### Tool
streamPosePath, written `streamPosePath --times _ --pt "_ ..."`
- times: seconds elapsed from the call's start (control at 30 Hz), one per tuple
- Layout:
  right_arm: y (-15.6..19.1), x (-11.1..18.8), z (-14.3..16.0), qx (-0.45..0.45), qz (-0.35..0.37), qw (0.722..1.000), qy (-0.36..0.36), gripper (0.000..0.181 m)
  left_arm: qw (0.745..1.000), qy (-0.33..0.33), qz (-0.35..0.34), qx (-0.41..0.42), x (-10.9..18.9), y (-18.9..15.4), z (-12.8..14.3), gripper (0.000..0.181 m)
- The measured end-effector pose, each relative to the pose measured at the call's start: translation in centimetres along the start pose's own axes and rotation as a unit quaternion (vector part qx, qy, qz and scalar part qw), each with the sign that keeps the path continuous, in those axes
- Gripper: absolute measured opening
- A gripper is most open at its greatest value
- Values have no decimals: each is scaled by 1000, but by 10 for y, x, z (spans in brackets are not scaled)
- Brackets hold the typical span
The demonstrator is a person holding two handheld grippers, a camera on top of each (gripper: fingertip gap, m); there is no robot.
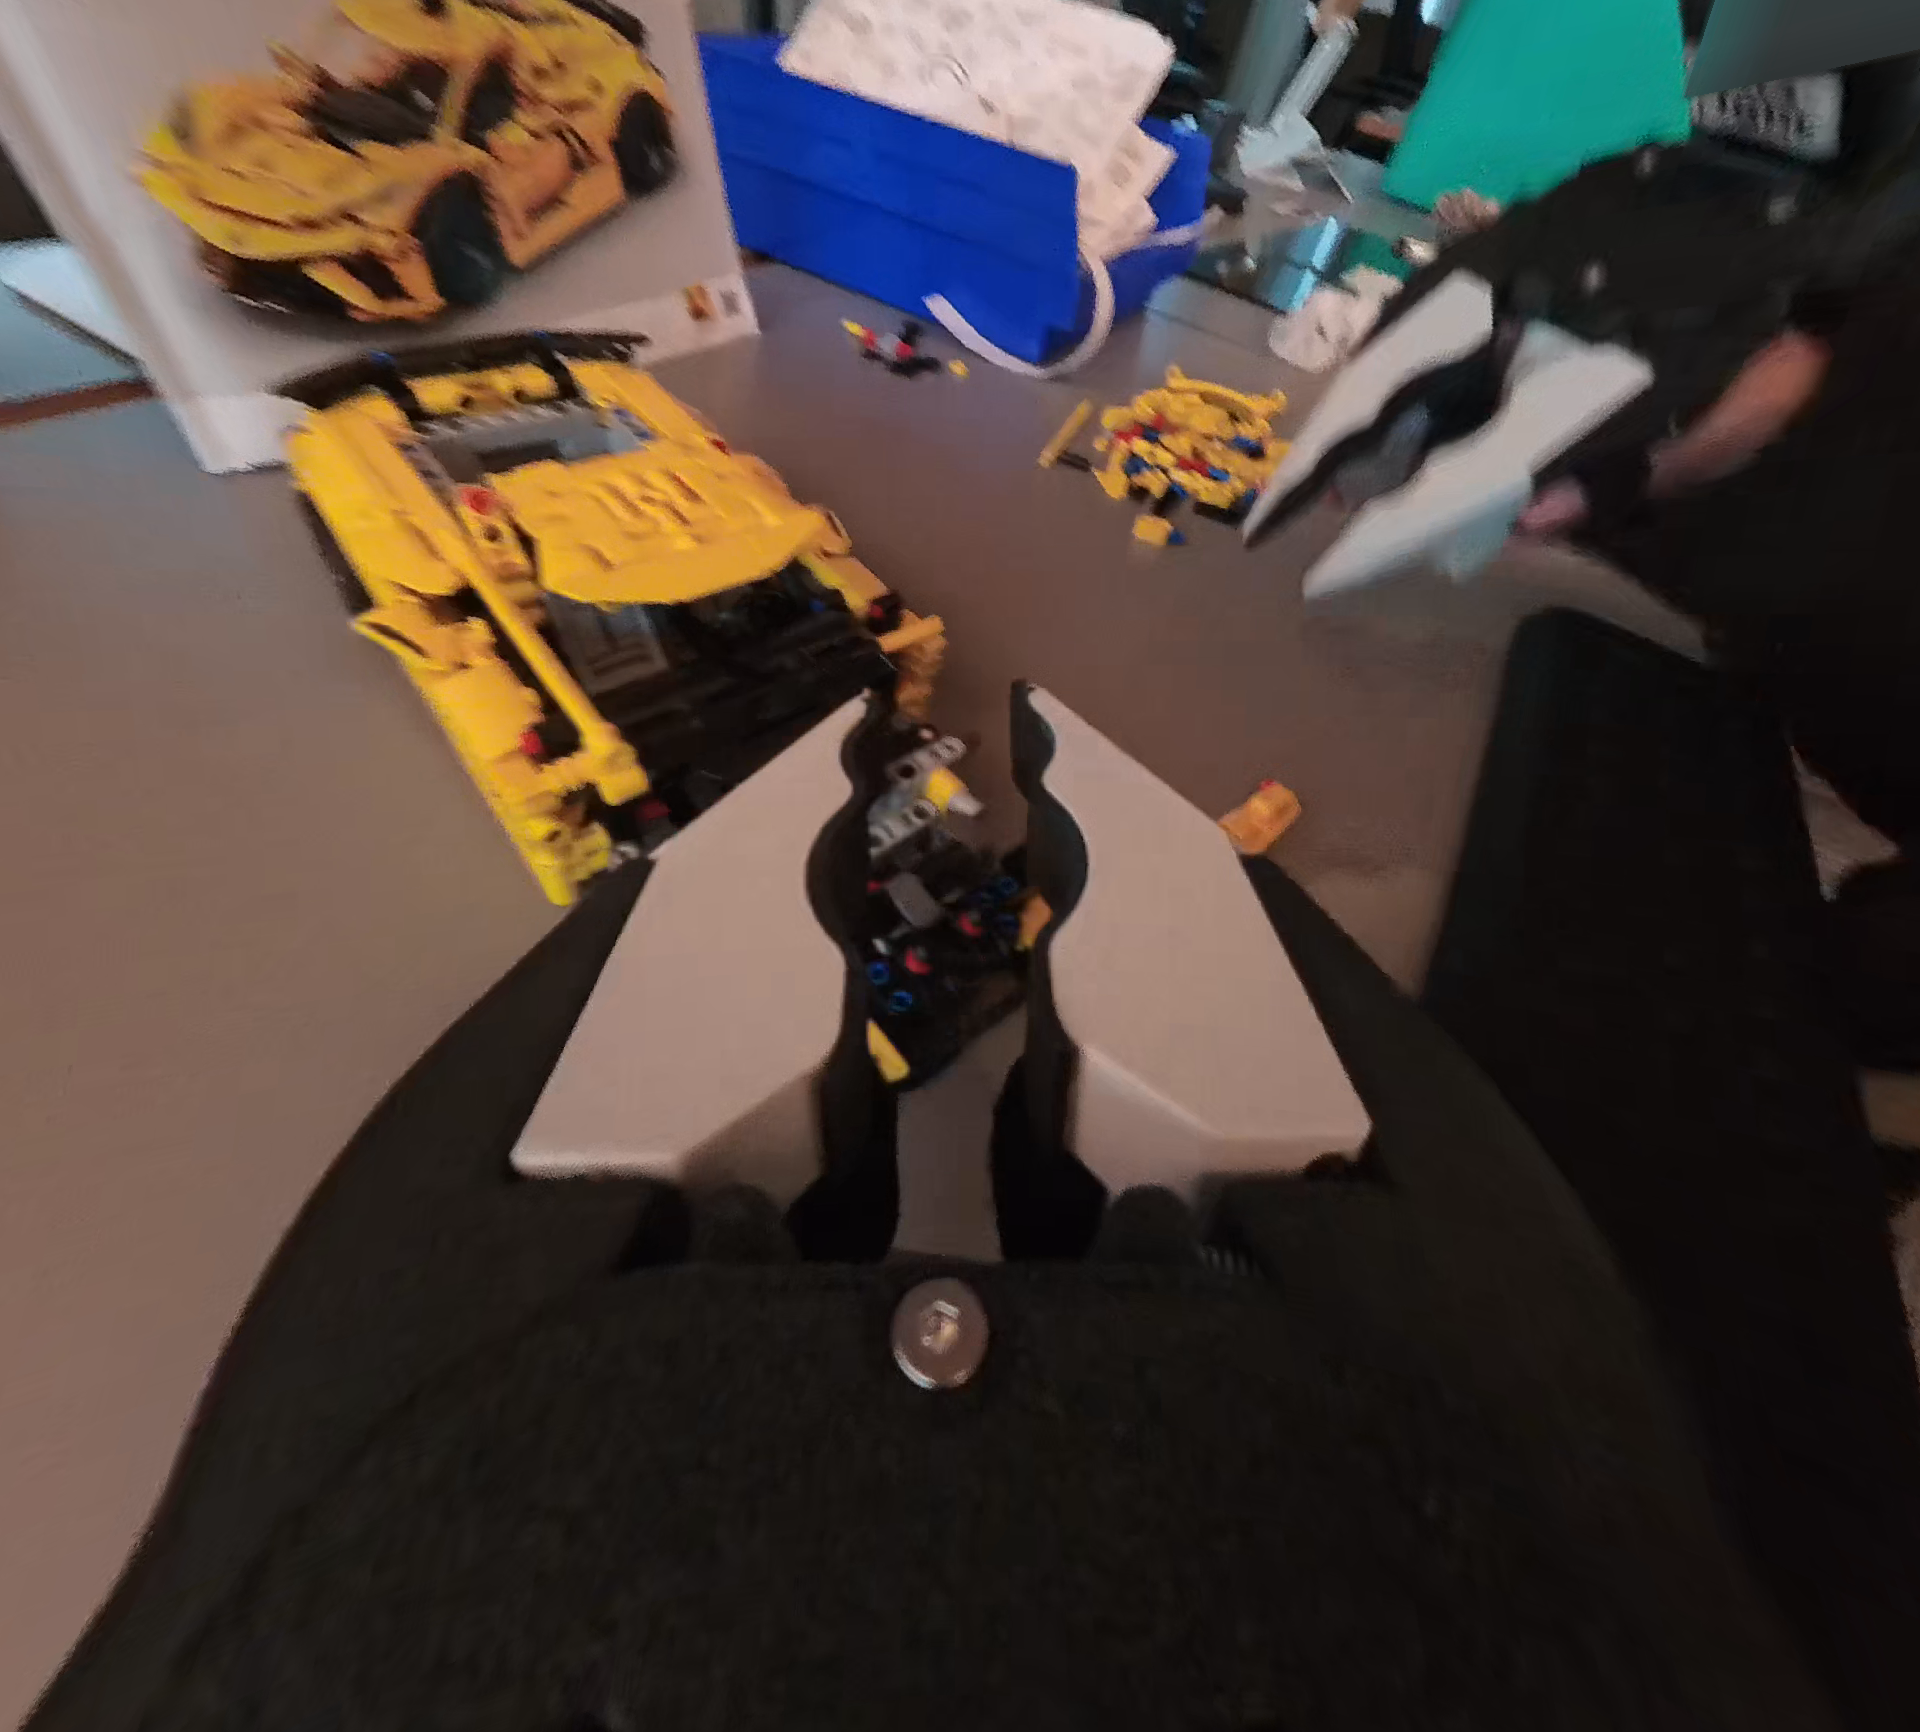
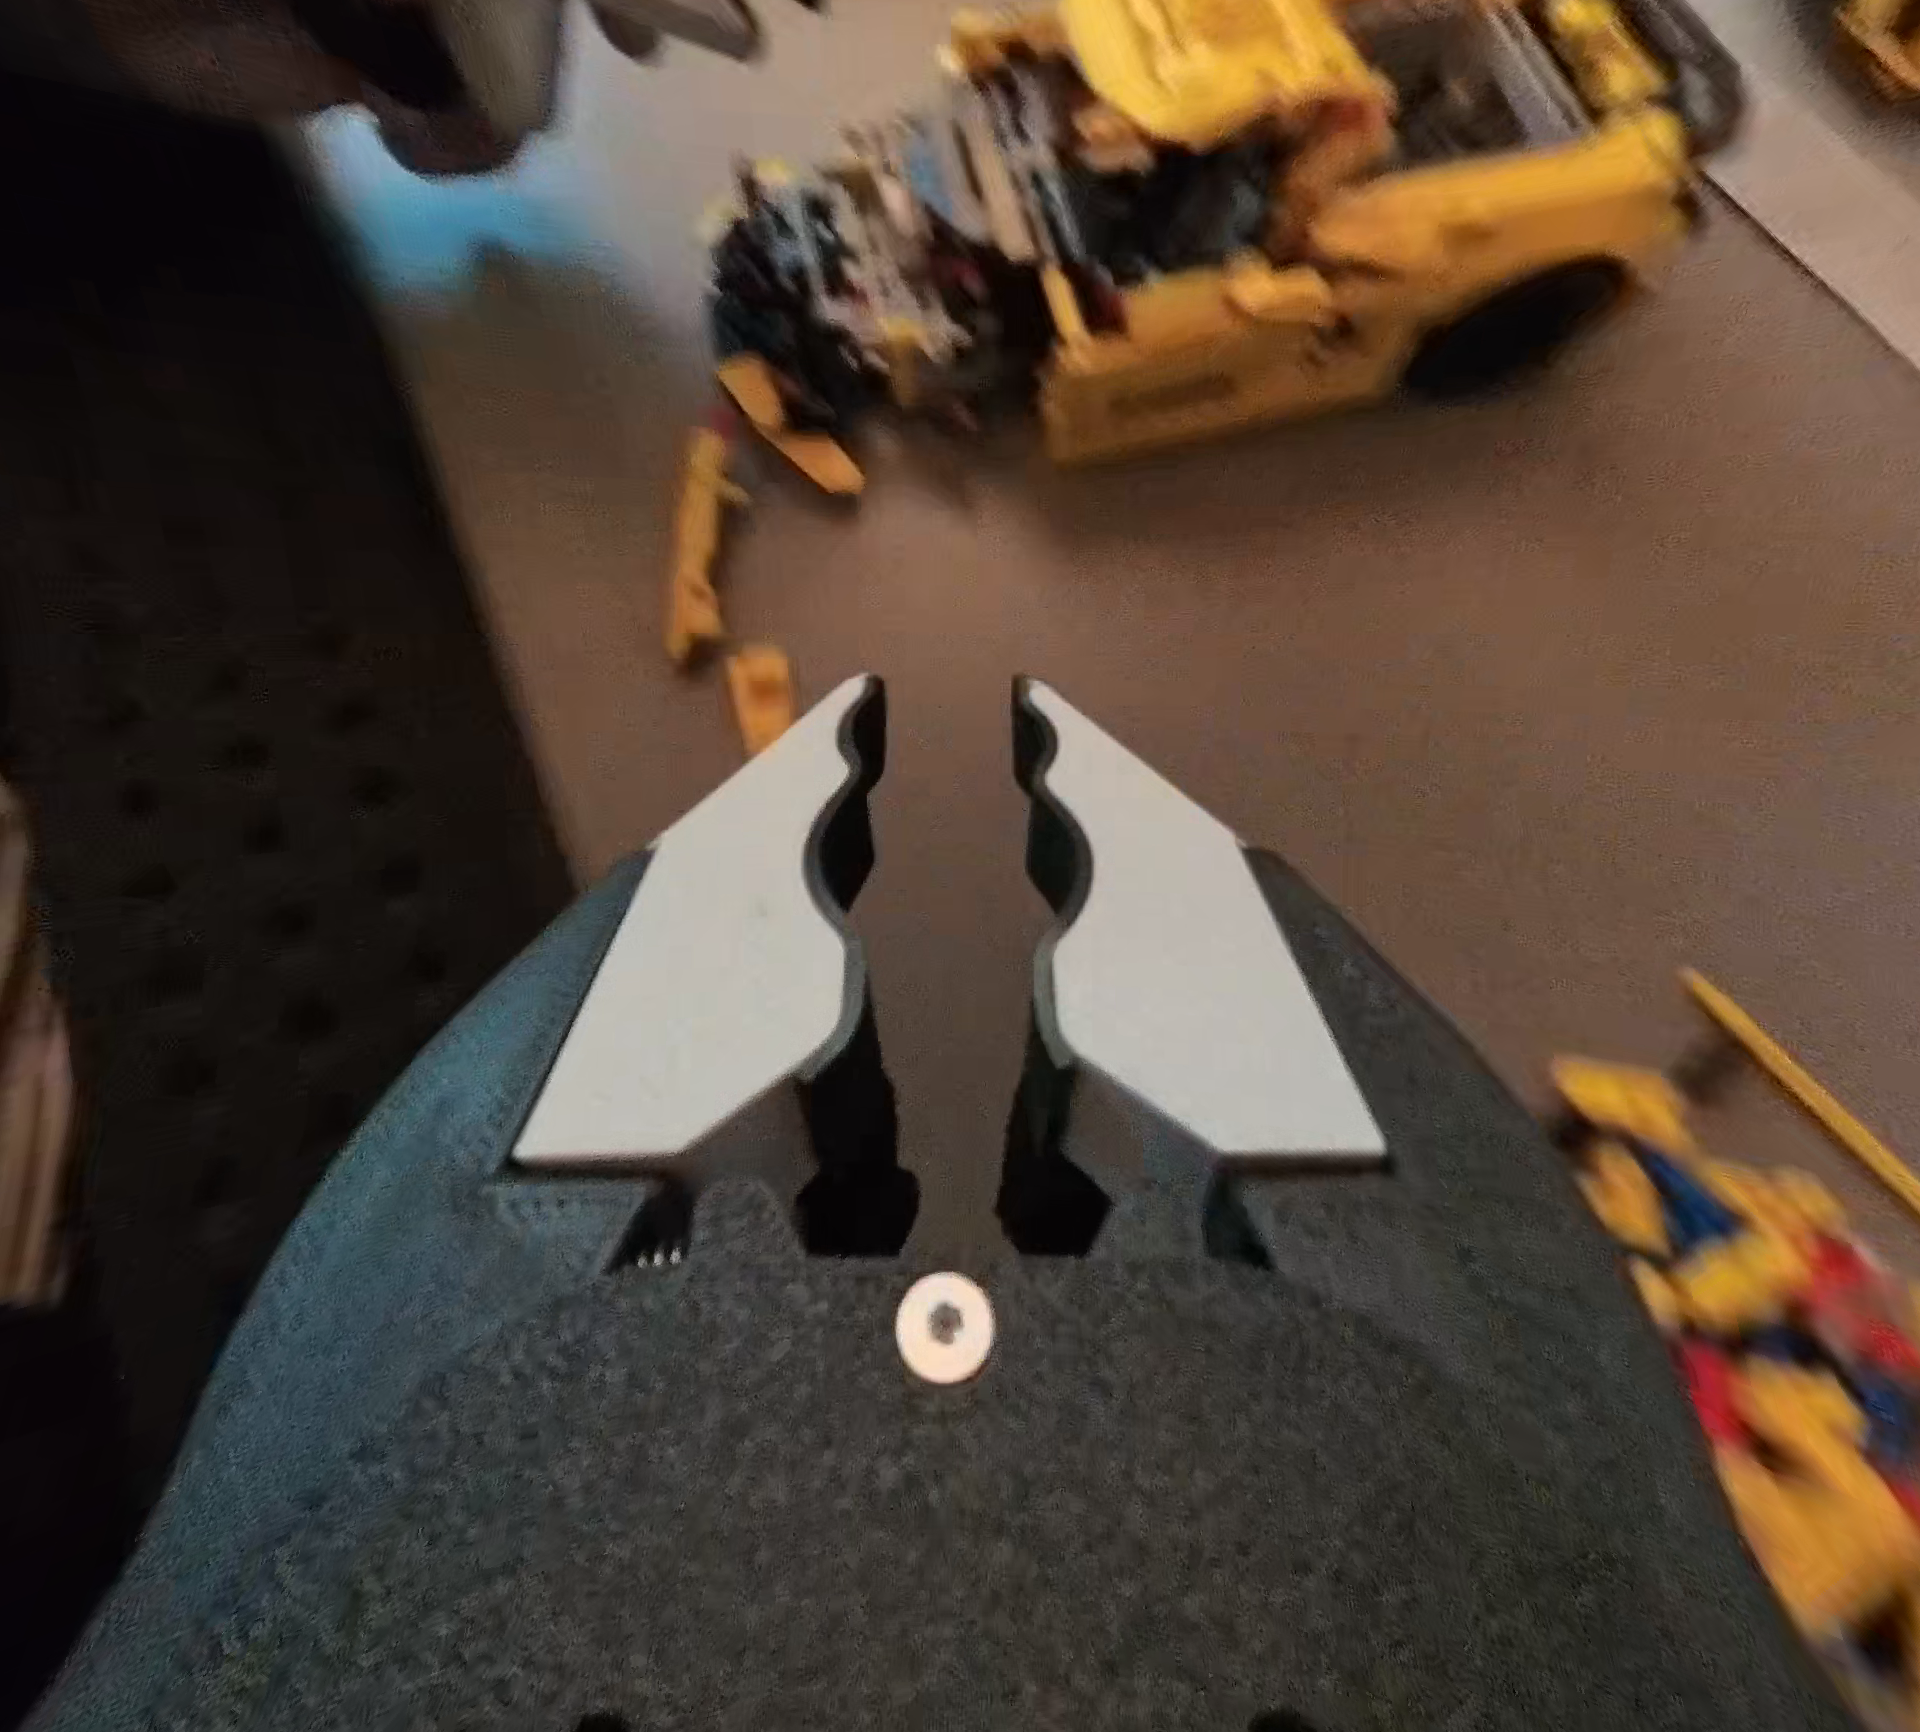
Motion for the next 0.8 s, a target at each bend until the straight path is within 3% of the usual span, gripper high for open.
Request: streamPosePath --times 0.1,0.23,0.33,0.43,0.53,0.63,0.8 --pt "36 -47 -22 12 -59 998 -15 28 999 -31 -12 25 7 8 -5 22" --pt "60 -78 -14 69 -69 994 47 30 997 -7 13 73 5 7 -1 22" --pt "62 -86 -14 82 -50 994 53 11 995 17 38 92 2 3 4 22" --pt "59 -79 -26 172 22 985 14 8 991 32 69 109 0 -3 8 23" --pt "54 -63 -47 306 185 933 -48 8 984 41 109 137 -1 -8 11 27" --pt "63 -64 -50 378 222 897 -57 8 974 62 158 153 -4 -19 15 29" --pt "64 -65 -50 385 237 891 -49 7 976 94 167 101 -9 -33 22 31"
Point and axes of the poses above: each gripper's, where its closed fingertips meet, x back along the fingers, z out of its underside, y = z × x across the jaws, the point moved 6 cm from there along x, back along the fingers, and after that the axes turned 5 degrees about x, right-handed, at the moved point
